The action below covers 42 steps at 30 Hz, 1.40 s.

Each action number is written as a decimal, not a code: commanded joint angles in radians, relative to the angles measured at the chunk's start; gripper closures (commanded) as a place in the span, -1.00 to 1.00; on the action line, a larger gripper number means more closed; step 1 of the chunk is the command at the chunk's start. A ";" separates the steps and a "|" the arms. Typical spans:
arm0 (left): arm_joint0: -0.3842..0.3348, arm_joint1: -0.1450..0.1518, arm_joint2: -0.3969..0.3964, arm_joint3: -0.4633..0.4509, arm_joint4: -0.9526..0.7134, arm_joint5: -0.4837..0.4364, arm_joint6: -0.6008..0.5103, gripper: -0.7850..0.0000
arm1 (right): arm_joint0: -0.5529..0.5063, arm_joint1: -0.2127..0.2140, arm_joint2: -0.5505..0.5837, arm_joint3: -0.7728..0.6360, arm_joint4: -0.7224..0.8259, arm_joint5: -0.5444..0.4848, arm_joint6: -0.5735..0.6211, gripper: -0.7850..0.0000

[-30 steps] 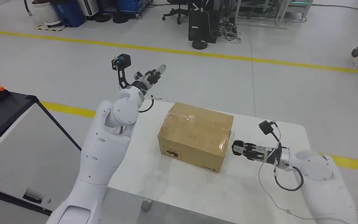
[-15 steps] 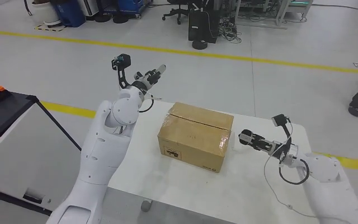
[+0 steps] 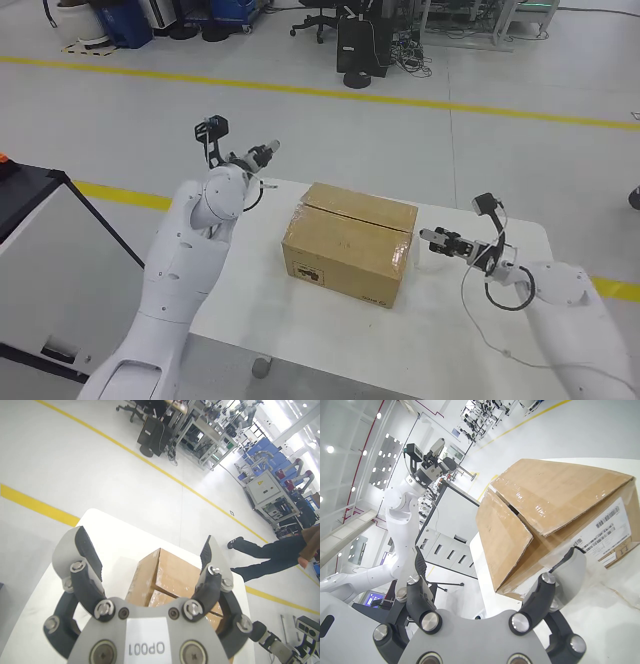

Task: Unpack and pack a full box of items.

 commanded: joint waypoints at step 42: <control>-0.278 -0.146 0.195 0.706 -0.430 -0.161 -0.013 -1.00 | -0.145 0.048 0.163 -0.100 0.103 -0.036 0.029 -1.00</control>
